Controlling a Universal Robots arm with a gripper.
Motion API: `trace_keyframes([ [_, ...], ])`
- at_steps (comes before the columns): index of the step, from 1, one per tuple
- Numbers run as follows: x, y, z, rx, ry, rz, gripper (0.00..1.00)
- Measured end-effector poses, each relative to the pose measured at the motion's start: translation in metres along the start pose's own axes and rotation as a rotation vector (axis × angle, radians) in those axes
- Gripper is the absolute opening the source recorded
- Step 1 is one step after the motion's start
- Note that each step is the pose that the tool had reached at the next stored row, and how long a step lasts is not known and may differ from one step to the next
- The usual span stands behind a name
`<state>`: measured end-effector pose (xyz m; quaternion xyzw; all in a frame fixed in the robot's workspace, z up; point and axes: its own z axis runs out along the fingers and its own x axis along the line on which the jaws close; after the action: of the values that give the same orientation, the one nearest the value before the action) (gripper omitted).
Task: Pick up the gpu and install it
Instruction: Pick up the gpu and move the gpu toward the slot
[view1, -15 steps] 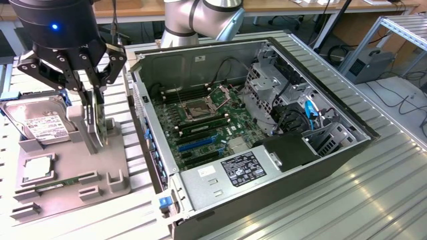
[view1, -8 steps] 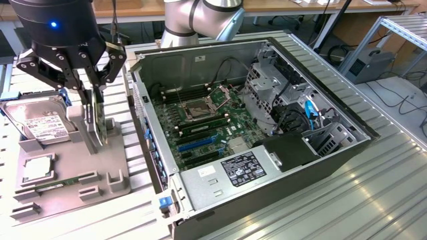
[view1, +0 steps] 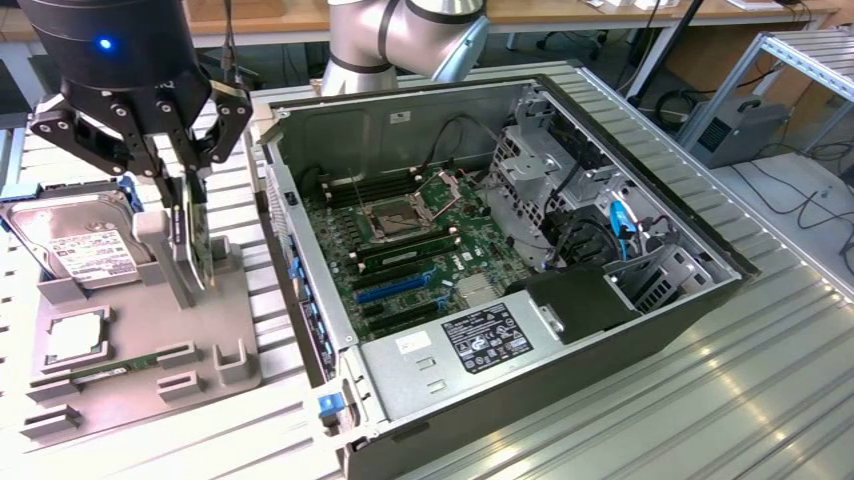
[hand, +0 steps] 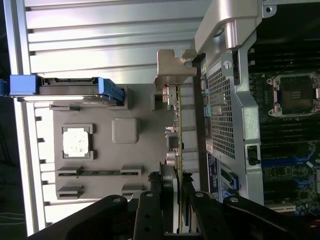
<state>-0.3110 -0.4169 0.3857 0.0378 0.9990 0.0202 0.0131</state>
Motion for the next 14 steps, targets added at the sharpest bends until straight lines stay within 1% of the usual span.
trace_keyframes([
  [14, -0.0001, 0.0002, -0.0059, 0.0, 0.0, 0.0, 0.27],
])
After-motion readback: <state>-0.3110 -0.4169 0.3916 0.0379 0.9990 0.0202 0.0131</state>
